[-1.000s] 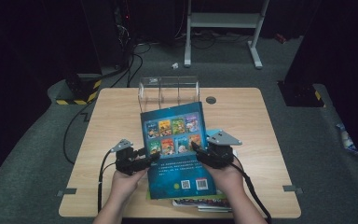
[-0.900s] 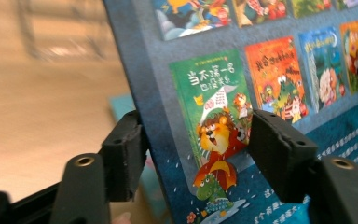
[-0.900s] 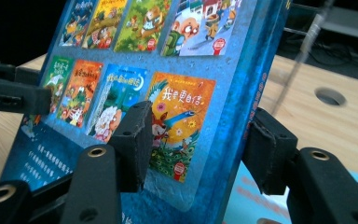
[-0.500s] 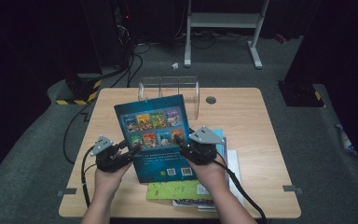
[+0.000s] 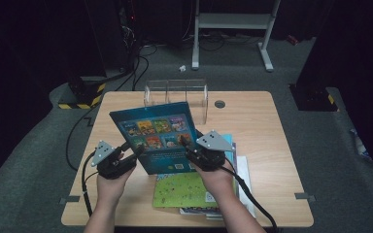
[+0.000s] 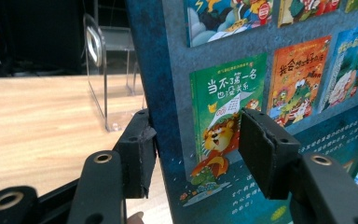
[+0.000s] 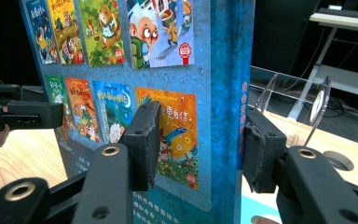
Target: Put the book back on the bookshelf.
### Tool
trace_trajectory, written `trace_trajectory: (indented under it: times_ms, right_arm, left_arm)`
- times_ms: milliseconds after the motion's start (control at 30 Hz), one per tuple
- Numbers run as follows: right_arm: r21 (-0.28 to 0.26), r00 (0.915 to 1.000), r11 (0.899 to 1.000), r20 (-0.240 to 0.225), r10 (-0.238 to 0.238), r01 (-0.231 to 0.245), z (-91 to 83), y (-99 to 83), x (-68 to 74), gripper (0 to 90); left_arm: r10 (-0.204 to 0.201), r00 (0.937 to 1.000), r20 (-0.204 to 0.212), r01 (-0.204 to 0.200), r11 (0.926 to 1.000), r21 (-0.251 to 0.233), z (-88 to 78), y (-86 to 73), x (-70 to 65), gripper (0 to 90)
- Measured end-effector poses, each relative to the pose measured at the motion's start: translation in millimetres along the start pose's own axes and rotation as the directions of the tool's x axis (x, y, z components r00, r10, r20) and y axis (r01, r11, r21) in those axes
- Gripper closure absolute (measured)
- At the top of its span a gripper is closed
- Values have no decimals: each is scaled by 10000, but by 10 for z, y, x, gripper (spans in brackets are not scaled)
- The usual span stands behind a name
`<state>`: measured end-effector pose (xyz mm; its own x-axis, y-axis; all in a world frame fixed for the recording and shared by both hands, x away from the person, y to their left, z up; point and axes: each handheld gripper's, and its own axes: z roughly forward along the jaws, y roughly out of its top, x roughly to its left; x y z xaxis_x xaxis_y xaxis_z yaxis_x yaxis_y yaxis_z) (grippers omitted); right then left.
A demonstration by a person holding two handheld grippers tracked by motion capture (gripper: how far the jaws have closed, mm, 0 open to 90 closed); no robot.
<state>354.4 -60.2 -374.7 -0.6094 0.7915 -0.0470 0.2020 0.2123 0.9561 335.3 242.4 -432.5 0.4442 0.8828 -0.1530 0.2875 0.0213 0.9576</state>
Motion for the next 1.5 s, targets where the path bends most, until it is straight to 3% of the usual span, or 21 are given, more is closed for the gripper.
trace_trajectory:
  times_ms: [267,500,667,800,1067,1500]
  right_arm:
    - [-440,9998,9988,-91,193,-197,-110,-36,-5,537]
    - [-697,9988,9965,-230,438,-453,-108,-88,-9,549]
    - [-666,9987,9966,-214,473,-486,-49,-62,-57,551]
    - [-715,9982,9957,-170,572,-582,7,-44,-106,559]
    - [-719,9978,9964,-514,423,-459,71,-65,-49,565]
    - [-155,9928,9980,-1043,589,-608,139,-98,-44,514]
  left_arm:
    - [484,9988,69,-480,9977,-475,-24,36,-49,475]
    - [871,9960,177,-862,9952,-463,17,113,19,474]
    - [810,9961,356,-798,9962,-346,164,132,100,472]
    - [974,9949,261,-963,9945,-408,206,159,128,470]
    - [610,9978,248,-600,9975,-383,207,17,239,462]
    - [588,9982,69,-584,9972,-465,150,-30,210,449]
